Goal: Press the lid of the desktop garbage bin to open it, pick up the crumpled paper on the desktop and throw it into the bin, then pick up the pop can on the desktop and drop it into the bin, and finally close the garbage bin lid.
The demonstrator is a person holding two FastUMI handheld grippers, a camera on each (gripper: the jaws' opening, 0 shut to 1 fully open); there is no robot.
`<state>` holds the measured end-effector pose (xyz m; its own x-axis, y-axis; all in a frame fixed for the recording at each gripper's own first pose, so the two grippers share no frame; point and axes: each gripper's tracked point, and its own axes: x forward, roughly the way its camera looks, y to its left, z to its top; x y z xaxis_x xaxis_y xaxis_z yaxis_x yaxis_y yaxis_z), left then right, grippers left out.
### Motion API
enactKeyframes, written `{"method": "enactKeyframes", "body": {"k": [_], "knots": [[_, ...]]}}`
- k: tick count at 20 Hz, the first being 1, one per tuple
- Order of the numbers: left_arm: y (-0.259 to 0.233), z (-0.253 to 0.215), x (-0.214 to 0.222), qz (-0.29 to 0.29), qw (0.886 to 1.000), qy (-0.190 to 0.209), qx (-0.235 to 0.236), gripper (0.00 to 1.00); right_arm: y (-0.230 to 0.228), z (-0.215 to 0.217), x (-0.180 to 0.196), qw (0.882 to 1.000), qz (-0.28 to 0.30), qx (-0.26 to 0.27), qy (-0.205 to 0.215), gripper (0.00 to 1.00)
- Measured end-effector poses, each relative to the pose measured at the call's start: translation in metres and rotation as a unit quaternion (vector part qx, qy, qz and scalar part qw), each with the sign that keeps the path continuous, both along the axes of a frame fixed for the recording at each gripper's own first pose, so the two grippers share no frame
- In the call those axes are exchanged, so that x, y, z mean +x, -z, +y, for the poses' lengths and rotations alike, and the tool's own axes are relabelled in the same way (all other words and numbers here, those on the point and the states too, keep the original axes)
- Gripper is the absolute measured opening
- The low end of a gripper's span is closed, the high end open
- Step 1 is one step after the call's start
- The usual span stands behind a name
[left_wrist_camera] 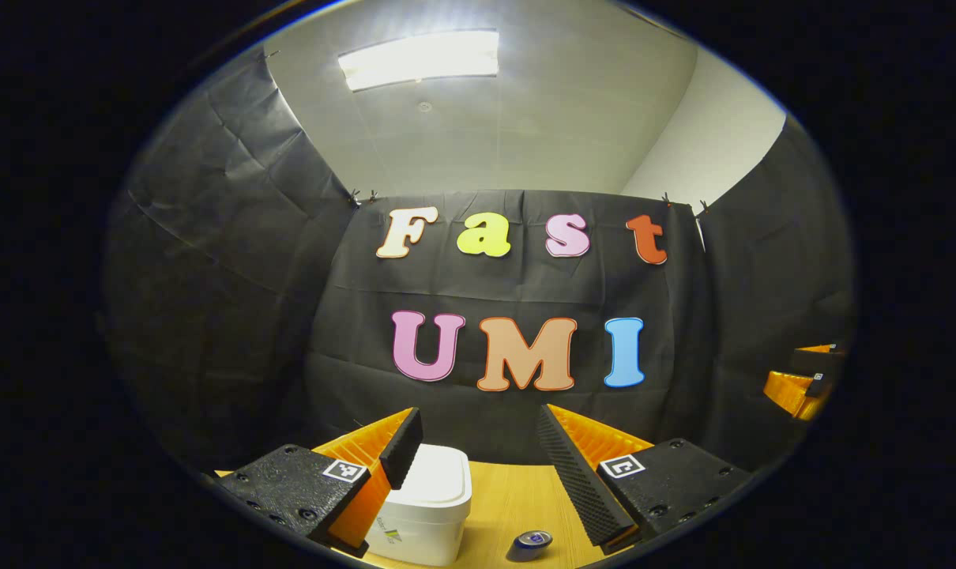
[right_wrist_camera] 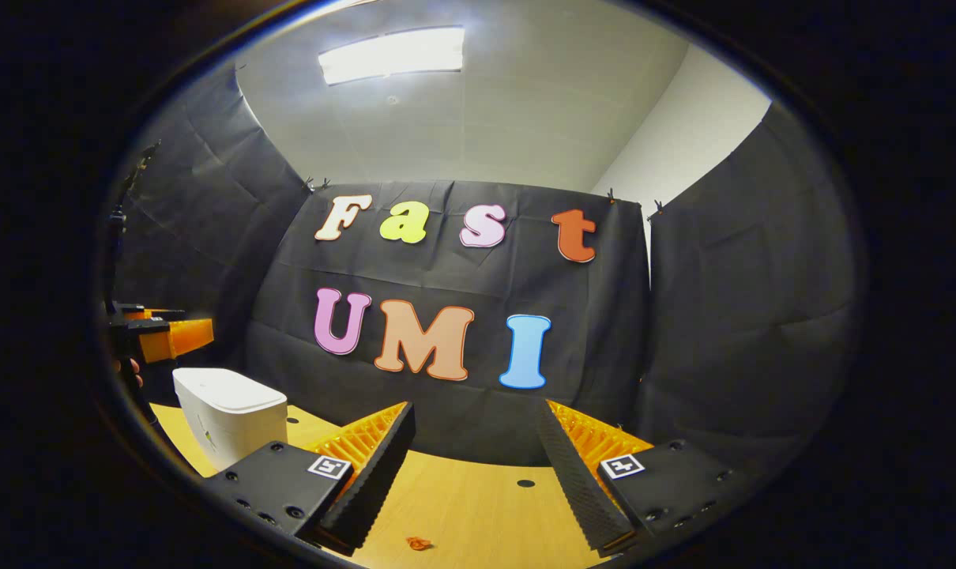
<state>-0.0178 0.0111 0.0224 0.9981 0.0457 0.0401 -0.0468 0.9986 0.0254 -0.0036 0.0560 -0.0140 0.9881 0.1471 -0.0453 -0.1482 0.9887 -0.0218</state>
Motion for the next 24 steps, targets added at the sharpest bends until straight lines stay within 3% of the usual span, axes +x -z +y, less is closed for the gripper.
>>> {"method": "enactKeyframes", "body": {"k": [3, 4, 6, 8, 9, 15, 16, 19, 20, 21, 22, 23, 24], "knots": [[-0.001, -0.01, -0.004, 0.0, 1.0, 0.013, 0.005, 0.91, 0.001, -0.005, -0.003, 1.0, 0.002, 0.004, 0.008, 0.98], [0.0, -0.013, -0.005, 0.001, 1.0, 0.018, 0.006, 0.96, 0.001, -0.005, -0.004, 1.0, 0.004, 0.008, 0.009, 0.98], [0.004, -0.015, -0.007, 0.005, 1.0, 0.023, 0.011, 0.91, 0.003, -0.004, -0.006, 1.0, 0.008, 0.016, 0.012, 0.98], [0.005, -0.017, -0.006, 0.008, 1.0, 0.027, 0.01, 0.96, 0.004, -0.003, -0.009, 1.0, 0.011, 0.021, 0.013, 0.98], [0.006, -0.018, -0.006, 0.008, 0.999, 0.03, 0.007, 0.91, 0.004, -0.001, -0.01, 1.0, 0.012, 0.022, 0.013, 0.98], [0.015, -0.015, -0.005, 0.022, 0.999, 0.034, 0.0, 0.91, 0.003, -0.003, -0.017, 0.999, 0.017, 0.021, 0.02, 0.98], [0.016, -0.013, -0.006, 0.023, 0.999, 0.032, -0.001, 0.87, 0.002, -0.004, -0.018, 0.999, 0.017, 0.022, 0.022, 0.98], [0.015, -0.013, -0.007, 0.023, 0.999, 0.031, -0.004, 0.87, 0.0, -0.004, -0.021, 0.999, 0.02, 0.033, 0.023, 0.98], [0.017, -0.014, -0.008, 0.024, 0.999, 0.031, -0.004, 0.91, 0.001, -0.006, -0.021, 0.999, 0.021, 0.036, 0.024, 0.98], [0.017, -0.015, -0.008, 0.024, 0.999, 0.032, -0.005, 0.87, 0.0, -0.006, -0.021, 0.999, 0.021, 0.038, 0.025, 0.98], [0.017, -0.015, -0.009, 0.025, 0.999, 0.033, -0.004, 0.91, -0.001, -0.007, -0.021, 0.999, 0.02, 0.04, 0.026, 0.98], [0.016, -0.016, -0.008, 0.024, 0.999, 0.033, -0.003, 0.87, -0.002, -0.008, -0.021, 0.999, 0.02, 0.042, 0.026, 0.98], [0.014, -0.016, -0.009, 0.024, 0.999, 0.034, -0.001, 0.91, -0.004, -0.008, -0.021, 0.998, 0.019, 0.045, 0.025, 0.98]]}}
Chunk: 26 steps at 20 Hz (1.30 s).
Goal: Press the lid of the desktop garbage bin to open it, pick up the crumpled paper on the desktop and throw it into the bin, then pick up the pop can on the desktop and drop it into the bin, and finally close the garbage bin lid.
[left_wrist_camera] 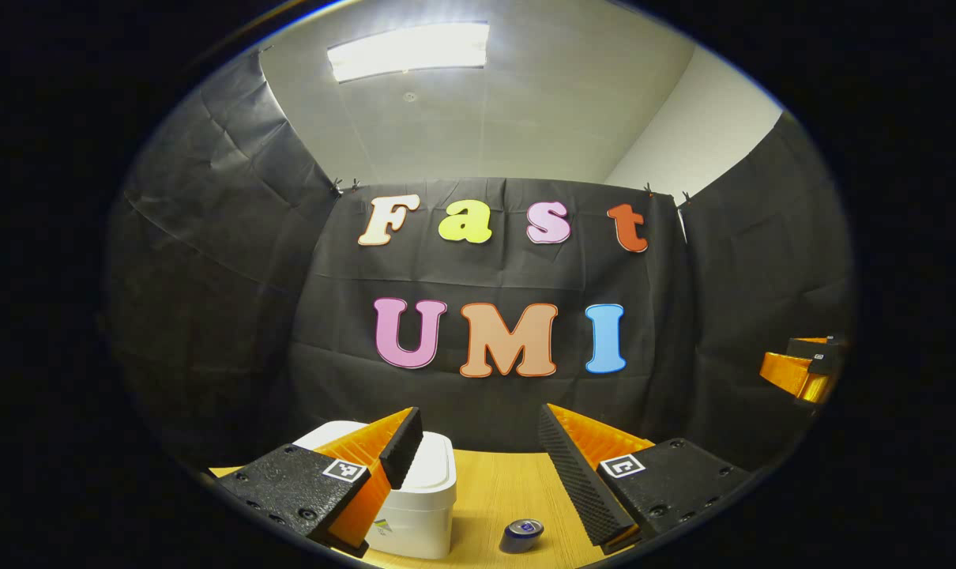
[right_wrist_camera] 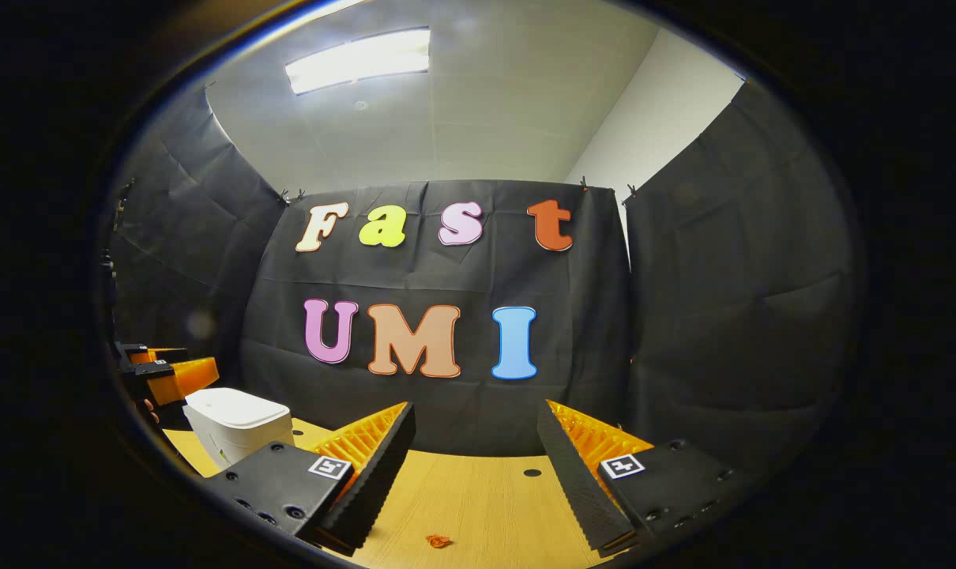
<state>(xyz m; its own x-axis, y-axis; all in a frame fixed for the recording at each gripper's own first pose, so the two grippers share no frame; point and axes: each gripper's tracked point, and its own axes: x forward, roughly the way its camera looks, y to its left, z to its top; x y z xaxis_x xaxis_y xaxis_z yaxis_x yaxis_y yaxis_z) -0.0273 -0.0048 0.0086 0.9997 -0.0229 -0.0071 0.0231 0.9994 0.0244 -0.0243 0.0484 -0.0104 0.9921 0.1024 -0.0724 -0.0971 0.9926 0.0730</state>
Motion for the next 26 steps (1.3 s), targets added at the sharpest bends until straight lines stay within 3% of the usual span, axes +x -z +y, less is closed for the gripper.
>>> {"method": "enactKeyframes", "body": {"k": [2, 3, 4, 5, 7, 8, 13, 19, 22, 25, 26], "knots": [[-0.002, 0.0, -0.001, -0.004, 1.0, 0.001, 0.005, 0.91, -0.001, 0.002, 0.0, 1.0, 0.0, 0.008, -0.002, 0.98], [-0.003, 0.0, -0.002, -0.005, 1.0, 0.001, 0.006, 0.87, -0.002, 0.002, -0.001, 1.0, 0.0, 0.011, -0.003, 0.98], [-0.004, -0.001, -0.002, -0.007, 1.0, 0.001, 0.006, 0.91, -0.003, 0.003, 0.0, 1.0, 0.0, 0.012, -0.005, 0.98], [-0.005, 0.0, -0.002, -0.007, 1.0, 0.001, 0.006, 0.87, -0.003, 0.003, 0.0, 1.0, 0.0, 0.013, -0.006, 0.98], [-0.005, 0.0, -0.002, -0.007, 1.0, 0.001, 0.004, 0.96, -0.003, 0.003, -0.001, 1.0, 0.0, 0.011, -0.008, 0.98], [-0.004, -0.001, -0.003, -0.006, 1.0, 0.003, 0.003, 0.91, -0.004, 0.004, -0.001, 1.0, 0.0, 0.01, -0.009, 0.98], [-0.008, -0.004, -0.003, -0.012, 1.0, 0.009, 0.009, 0.87, -0.003, 0.002, -0.003, 1.0, 0.0, 0.004, -0.01, 0.98], [-0.014, 0.007, -0.001, -0.022, 0.999, -0.004, 0.023, 0.49, -0.002, 0.002, -0.005, 1.0, 0.002, 0.006, -0.012, 0.98], [-0.008, 0.017, 0.003, -0.02, 0.999, -0.014, 0.038, 0.2, -0.003, 0.005, -0.004, 1.0, 0.0, 0.005, -0.016, 0.98], [0.003, 0.033, 0.01, -0.017, 0.998, -0.028, 0.049, 0.1, 0.0, 0.006, -0.005, 1.0, 0.002, 0.004, -0.018, 0.98], [0.011, 0.04, 0.012, -0.012, 0.998, -0.036, 0.052, 0.02, 0.0, 0.006, -0.004, 1.0, 0.004, 0.004, -0.018, 0.98]]}}
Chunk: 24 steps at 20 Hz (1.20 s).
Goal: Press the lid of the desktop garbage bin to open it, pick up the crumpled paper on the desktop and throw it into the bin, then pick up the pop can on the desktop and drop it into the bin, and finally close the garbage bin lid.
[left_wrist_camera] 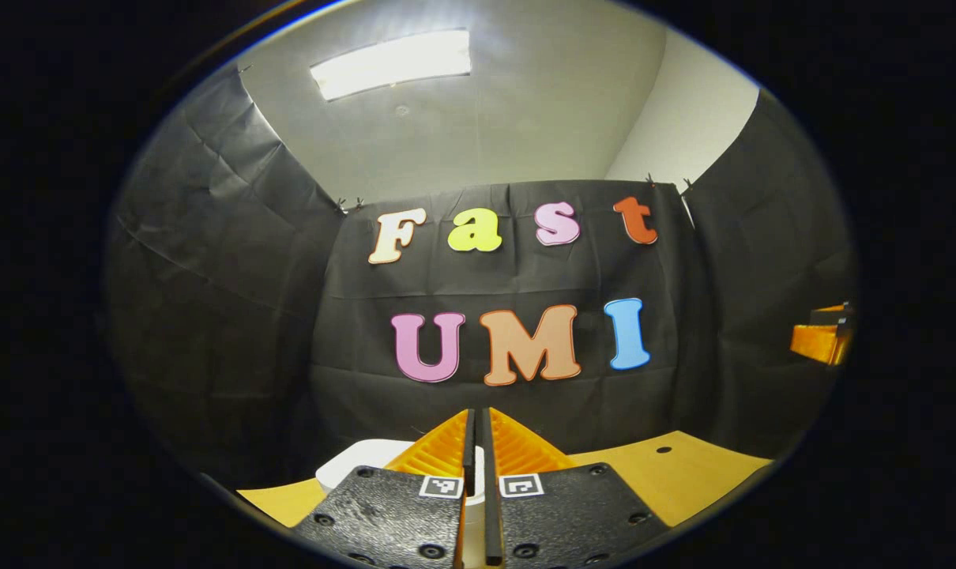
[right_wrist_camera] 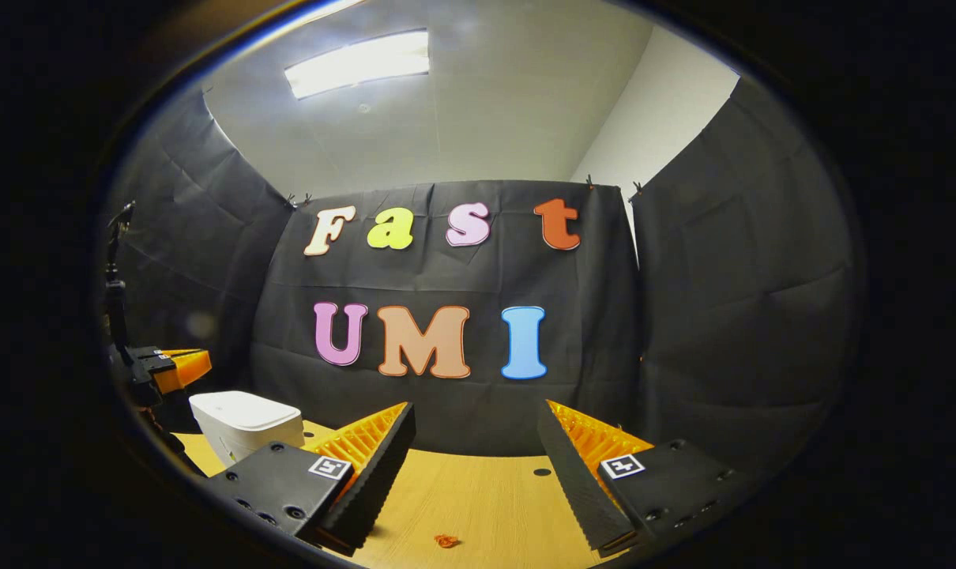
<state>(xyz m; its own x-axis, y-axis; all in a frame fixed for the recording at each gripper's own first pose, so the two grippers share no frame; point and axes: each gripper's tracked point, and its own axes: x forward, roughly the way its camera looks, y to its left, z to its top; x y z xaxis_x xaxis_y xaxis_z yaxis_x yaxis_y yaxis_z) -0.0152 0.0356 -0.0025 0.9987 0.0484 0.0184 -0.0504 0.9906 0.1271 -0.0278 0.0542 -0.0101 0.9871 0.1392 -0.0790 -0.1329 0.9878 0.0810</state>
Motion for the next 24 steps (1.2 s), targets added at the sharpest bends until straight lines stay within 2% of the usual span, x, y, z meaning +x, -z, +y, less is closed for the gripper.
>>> {"method": "enactKeyframes", "body": {"k": [8, 16, 17, 18, 20, 22, 24], "knots": [[0.062, 0.057, 0.02, 0.06, 0.997, -0.046, -0.011, 0.0, 0.004, -0.003, 0.002, 1.0, 0.006, -0.009, 0.004, 0.98], [0.117, 0.082, 0.019, 0.125, 0.99, -0.061, -0.005, 0.0, 0.013, -0.006, 0.005, 1.0, 0.021, -0.022, 0.006, 0.98], [0.108, 0.079, 0.024, 0.098, 0.994, -0.053, 0.003, 0.0, 0.016, -0.006, 0.007, 0.999, 0.024, -0.022, 0.006, 0.98], [0.11, 0.081, 0.023, 0.108, 0.993, -0.051, 0.008, 0.0, 0.019, -0.005, 0.008, 0.999, 0.028, -0.021, 0.004, 0.98], [0.111, 0.081, 0.022, 0.089, 0.995, -0.045, 0.015, 0.0, 0.026, 0.001, 0.009, 0.999, 0.037, -0.017, -0.002, 0.98], [0.111, 0.083, 0.022, 0.072, 0.996, -0.045, -0.004, 0.0, 0.032, 0.006, 0.012, 0.999, 0.044, -0.019, -0.01, 0.98], [0.11, 0.083, 0.019, 0.067, 0.996, -0.043, -0.046, 0.0, 0.035, 0.009, 0.013, 0.998, 0.046, -0.029, -0.014, 1.0]]}}
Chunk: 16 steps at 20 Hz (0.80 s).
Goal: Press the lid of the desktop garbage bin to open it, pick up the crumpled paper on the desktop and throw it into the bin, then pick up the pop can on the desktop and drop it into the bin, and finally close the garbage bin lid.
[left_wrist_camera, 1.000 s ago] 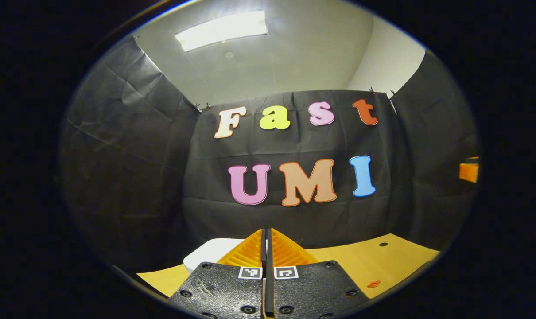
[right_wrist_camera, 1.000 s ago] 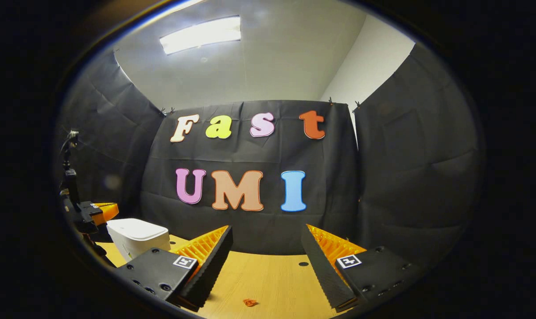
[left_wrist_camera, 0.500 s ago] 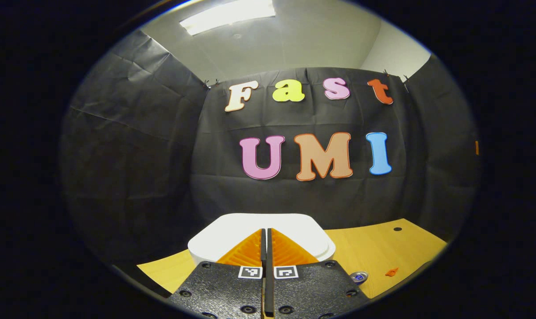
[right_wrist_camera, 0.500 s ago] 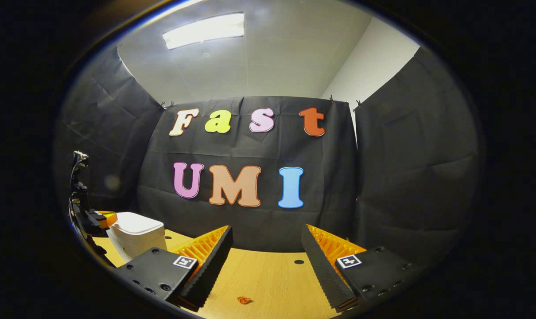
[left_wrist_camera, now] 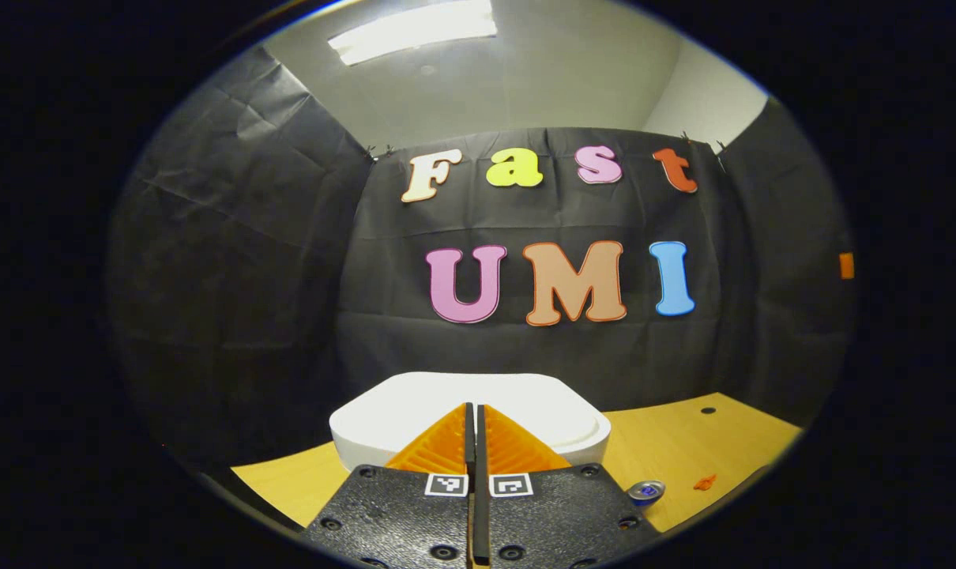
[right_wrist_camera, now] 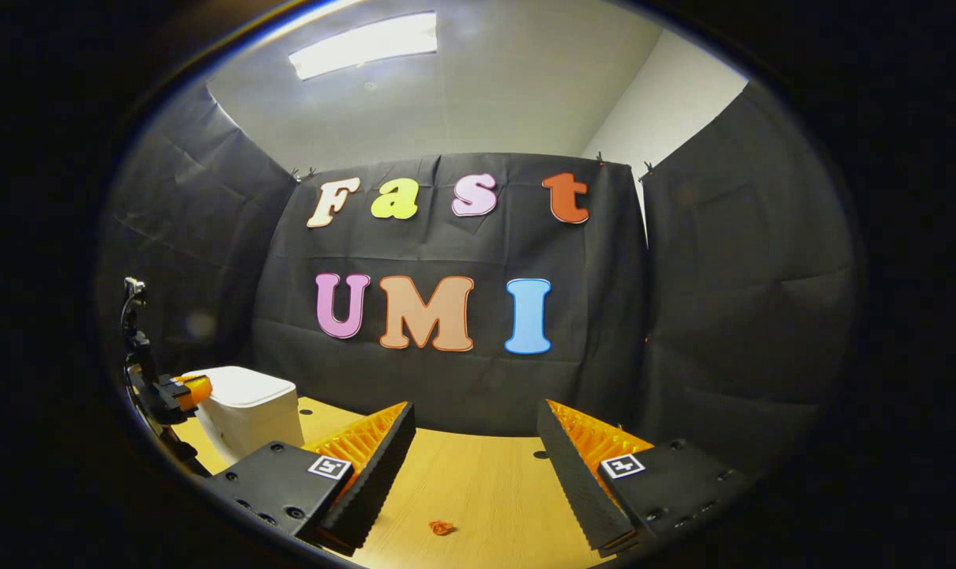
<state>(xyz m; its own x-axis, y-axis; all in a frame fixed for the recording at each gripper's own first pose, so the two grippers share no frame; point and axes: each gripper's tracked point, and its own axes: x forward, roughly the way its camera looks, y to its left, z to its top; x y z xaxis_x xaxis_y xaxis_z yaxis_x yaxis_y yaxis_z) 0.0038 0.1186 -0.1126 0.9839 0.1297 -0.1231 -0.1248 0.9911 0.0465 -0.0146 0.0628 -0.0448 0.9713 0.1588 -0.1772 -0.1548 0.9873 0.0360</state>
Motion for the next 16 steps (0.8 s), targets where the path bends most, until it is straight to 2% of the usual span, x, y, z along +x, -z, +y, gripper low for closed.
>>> {"method": "enactKeyframes", "body": {"k": [3, 6, 8, 13, 16], "knots": [[0.0, 0.0, 0.001, -0.011, 1.0, 0.003, -0.028, 0.0, 0.004, 0.007, -0.001, 1.0, 0.002, -0.002, -0.011, 0.98], [-0.009, 0.013, -0.002, 0.001, 1.0, -0.023, 0.011, 0.0, 0.017, 0.011, 0.003, 1.0, 0.014, 0.005, -0.016, 0.98], [-0.016, 0.007, -0.002, 0.005, 1.0, -0.028, 0.012, 0.0, 0.034, 0.009, 0.004, 0.999, 0.032, 0.0, -0.018, 0.98], [-0.077, -0.008, -0.006, -0.049, 0.999, -0.011, 0.002, 0.0, 0.097, 0.011, 0.004, 0.994, 0.094, -0.034, -0.039, 1.0], [-0.1, -0.014, -0.021, -0.069, 0.998, -0.004, 0.005, 0.0, 0.156, 0.021, 0.005, 0.982, 0.163, -0.062, -0.074, 0.99]]}}
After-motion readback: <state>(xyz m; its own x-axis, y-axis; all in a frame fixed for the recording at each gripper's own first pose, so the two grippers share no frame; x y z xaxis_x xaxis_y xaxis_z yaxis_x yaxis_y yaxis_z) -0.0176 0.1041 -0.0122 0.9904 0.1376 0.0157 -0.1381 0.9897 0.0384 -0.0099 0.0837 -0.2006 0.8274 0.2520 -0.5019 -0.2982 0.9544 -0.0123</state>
